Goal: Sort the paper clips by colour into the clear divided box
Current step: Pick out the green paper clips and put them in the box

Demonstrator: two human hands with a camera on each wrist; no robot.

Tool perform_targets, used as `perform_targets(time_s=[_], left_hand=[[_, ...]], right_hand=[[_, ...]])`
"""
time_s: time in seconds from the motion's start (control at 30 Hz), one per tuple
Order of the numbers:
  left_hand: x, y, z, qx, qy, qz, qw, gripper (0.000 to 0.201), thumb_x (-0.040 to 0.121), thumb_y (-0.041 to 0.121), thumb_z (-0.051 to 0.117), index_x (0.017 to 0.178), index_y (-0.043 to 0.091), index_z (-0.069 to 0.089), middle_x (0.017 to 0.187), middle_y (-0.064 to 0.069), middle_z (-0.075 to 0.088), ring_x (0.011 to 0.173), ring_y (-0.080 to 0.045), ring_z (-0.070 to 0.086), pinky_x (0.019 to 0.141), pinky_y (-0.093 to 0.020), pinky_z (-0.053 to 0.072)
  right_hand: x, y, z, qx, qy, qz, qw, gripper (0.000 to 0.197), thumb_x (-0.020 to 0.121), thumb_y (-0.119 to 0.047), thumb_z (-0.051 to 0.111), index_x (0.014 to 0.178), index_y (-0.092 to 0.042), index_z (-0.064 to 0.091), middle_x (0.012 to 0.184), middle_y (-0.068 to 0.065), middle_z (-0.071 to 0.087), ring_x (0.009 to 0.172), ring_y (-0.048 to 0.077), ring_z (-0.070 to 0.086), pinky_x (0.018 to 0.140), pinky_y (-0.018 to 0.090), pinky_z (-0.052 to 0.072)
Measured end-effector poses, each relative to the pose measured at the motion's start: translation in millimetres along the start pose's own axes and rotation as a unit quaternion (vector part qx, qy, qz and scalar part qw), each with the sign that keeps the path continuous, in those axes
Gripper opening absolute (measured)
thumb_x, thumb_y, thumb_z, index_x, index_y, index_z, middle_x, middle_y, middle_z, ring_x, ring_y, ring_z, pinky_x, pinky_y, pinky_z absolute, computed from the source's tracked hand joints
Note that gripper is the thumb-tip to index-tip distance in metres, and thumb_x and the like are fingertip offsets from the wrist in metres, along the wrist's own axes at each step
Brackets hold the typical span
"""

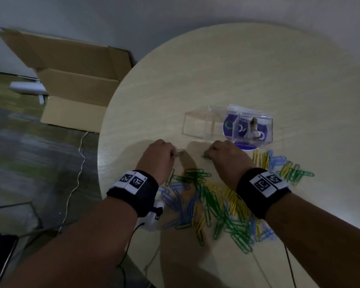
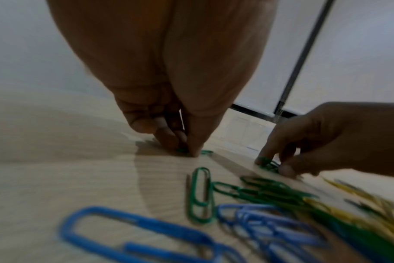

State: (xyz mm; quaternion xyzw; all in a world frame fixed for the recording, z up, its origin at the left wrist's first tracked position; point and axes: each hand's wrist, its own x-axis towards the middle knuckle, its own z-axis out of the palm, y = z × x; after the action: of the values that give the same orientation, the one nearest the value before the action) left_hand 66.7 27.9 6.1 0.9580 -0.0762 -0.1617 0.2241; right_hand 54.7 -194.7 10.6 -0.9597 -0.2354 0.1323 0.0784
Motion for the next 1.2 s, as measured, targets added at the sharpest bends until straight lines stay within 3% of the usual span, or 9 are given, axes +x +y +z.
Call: perform_targets(time_s=[0.1,0.2,0.4,0.6,0.77,0.83,0.93,1.07,1.2], left_hand=[[-1.6,-0.3,-4.7,-0.020,-0.027,-0.009,0.999,0.017,0.088,0.010,0.059,0.104,0.015,0.063,0.099,-0.007,0.063,0.092,-0.025,0.059,0.078,-0.030,0.044],[0.6,4.0,-9.0,-0.033,-0.067,-0.020,0.997,0.013,0.089,0.011,0.061,0.099,0.014,0.068,0.096,-0.005,0.063,0.087,-0.020,0.058,0.075,-0.026,0.040],[-14.8,28.7,4.2,0.010,-0.088,0.122,0.989,0.005,0.085,0.016,0.069,0.090,0.015,0.069,0.092,-0.002,0.056,0.091,-0.025,0.055,0.079,-0.034,0.042],[-22.0,23.6,13.9,0.052,-0.072,0.123,0.988,0.033,0.091,0.014,0.058,0.124,0.015,0.060,0.109,-0.009,0.062,0.104,-0.028,0.054,0.087,-0.035,0.042],[-23.1,24.6,13.2,0.128,-0.050,0.144,0.980,0.011,0.081,0.003,0.063,0.091,0.004,0.065,0.094,-0.013,0.056,0.082,-0.034,0.056,0.066,-0.045,0.050],[-24.2,27.7,14.1,0.154,-0.053,0.145,0.976,0.006,0.077,0.003,0.066,0.081,0.004,0.061,0.088,-0.013,0.055,0.075,-0.032,0.055,0.057,-0.041,0.048],[-29.7,30.9,16.1,0.190,-0.054,0.148,0.969,0.022,0.067,0.005,0.076,0.071,0.010,0.055,0.072,-0.010,0.055,0.061,-0.029,0.054,0.046,-0.032,0.039],[-28.2,37.8,4.4,0.104,-0.013,0.102,0.989,0.011,0.085,0.022,0.063,0.091,0.012,0.062,0.087,-0.006,0.060,0.076,-0.027,0.058,0.063,-0.037,0.048],[-7.4,69.2,-23.5,-0.043,0.073,0.033,0.996,0.011,0.081,0.025,0.069,0.091,0.021,0.068,0.085,0.004,0.066,0.075,-0.016,0.060,0.069,-0.026,0.045]], right_hand=[[-6.8,7.0,0.5,-0.009,0.004,0.050,0.999,0.024,0.083,-0.010,0.055,0.104,-0.016,0.064,0.097,0.008,0.060,0.087,0.032,0.051,0.076,0.043,0.048],[-13.7,10.5,0.6,0.062,0.015,0.110,0.992,0.019,0.084,-0.020,0.058,0.102,-0.018,0.064,0.098,0.008,0.063,0.094,0.031,0.055,0.084,0.039,0.045],[-25.0,10.2,0.3,0.158,0.007,0.155,0.975,0.019,0.087,-0.019,0.058,0.105,-0.018,0.061,0.106,0.009,0.057,0.099,0.028,0.055,0.083,0.036,0.043],[-27.8,8.0,-1.1,0.152,0.008,0.167,0.974,0.020,0.086,-0.019,0.058,0.106,-0.019,0.062,0.104,0.008,0.060,0.098,0.028,0.056,0.081,0.035,0.042],[-31.2,5.5,-3.2,0.143,-0.009,0.173,0.974,0.020,0.088,-0.020,0.054,0.107,-0.018,0.063,0.107,0.008,0.057,0.100,0.029,0.055,0.078,0.033,0.040],[-33.0,4.4,-3.2,0.127,-0.010,0.152,0.980,0.019,0.089,-0.020,0.052,0.106,-0.018,0.061,0.104,0.008,0.055,0.098,0.029,0.054,0.074,0.032,0.038],[-35.3,3.0,-1.8,0.099,-0.013,0.139,0.985,0.019,0.089,-0.019,0.051,0.105,-0.017,0.060,0.100,0.010,0.058,0.095,0.032,0.055,0.073,0.036,0.042],[-40.9,4.9,-7.0,0.144,-0.004,0.157,0.977,0.017,0.087,-0.020,0.052,0.102,-0.016,0.061,0.098,0.008,0.059,0.092,0.031,0.057,0.074,0.037,0.046],[-44.6,12.9,-30.9,0.254,0.076,0.204,0.942,0.012,0.082,-0.016,0.063,0.093,-0.017,0.068,0.093,0.005,0.067,0.085,0.025,0.062,0.072,0.032,0.048]])
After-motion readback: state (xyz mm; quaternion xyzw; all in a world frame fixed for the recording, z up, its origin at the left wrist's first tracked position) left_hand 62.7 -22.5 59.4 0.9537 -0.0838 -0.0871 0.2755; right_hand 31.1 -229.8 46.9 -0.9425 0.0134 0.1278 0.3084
